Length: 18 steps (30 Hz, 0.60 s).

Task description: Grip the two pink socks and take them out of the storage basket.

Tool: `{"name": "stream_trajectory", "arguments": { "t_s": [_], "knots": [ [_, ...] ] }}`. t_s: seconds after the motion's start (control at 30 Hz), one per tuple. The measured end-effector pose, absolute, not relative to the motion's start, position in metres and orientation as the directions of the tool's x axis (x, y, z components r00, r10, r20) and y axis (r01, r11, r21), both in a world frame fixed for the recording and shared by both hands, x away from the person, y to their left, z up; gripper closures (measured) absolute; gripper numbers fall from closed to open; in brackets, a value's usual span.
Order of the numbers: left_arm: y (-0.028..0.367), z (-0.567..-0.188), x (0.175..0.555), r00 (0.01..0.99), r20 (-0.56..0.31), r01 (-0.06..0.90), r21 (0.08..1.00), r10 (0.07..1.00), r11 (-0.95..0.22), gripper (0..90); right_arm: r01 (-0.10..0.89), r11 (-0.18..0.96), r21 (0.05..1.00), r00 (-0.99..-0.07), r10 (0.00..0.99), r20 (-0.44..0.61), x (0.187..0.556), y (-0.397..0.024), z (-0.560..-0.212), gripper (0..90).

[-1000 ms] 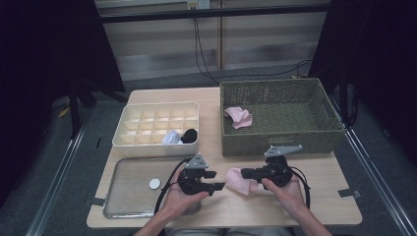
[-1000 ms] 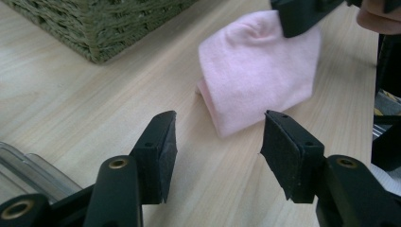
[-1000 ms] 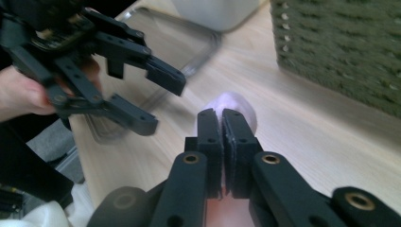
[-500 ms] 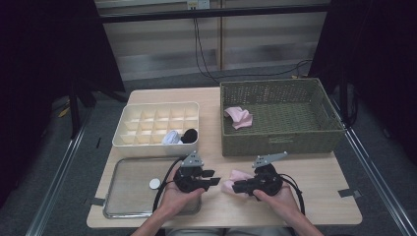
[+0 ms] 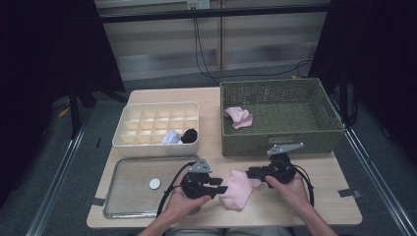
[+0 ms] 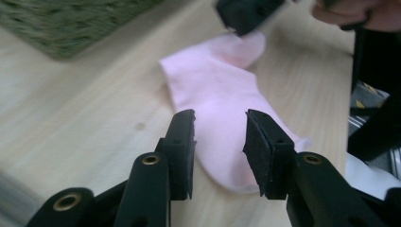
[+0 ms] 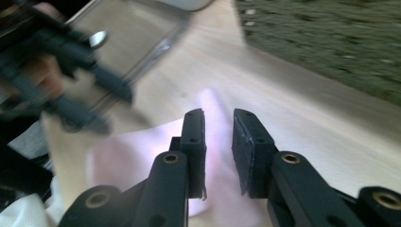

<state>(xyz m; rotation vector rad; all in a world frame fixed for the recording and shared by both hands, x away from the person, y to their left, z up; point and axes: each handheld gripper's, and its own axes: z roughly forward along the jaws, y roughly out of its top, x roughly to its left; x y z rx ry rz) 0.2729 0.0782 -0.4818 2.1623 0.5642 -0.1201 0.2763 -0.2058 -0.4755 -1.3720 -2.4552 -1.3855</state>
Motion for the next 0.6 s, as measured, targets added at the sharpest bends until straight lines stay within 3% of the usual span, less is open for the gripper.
{"name": "stream_trajectory", "arguments": {
  "t_s": [0.23, 0.47, 0.6],
  "knots": [
    [0.067, -0.493, 0.258, 0.910, -0.302, 0.415, 0.703, 0.285, -0.577, 58.4, 0.723, 0.280, 0.632, -0.596, 0.714, 0.366, 0.283, -0.202, -0.490, 67.9],
    [0.070, -0.496, 0.247, 0.924, -0.307, 0.381, 0.674, 0.230, -0.633, 57.8, 0.714, 0.326, 0.619, -0.608, 0.728, 0.317, 0.281, -0.199, -0.495, 83.5],
    [0.073, -0.496, 0.245, 0.936, -0.268, 0.352, 0.682, 0.229, -0.641, 57.9, 0.710, 0.323, 0.626, -0.603, 0.738, 0.303, 0.278, -0.200, -0.492, 85.0]
  ]
}}
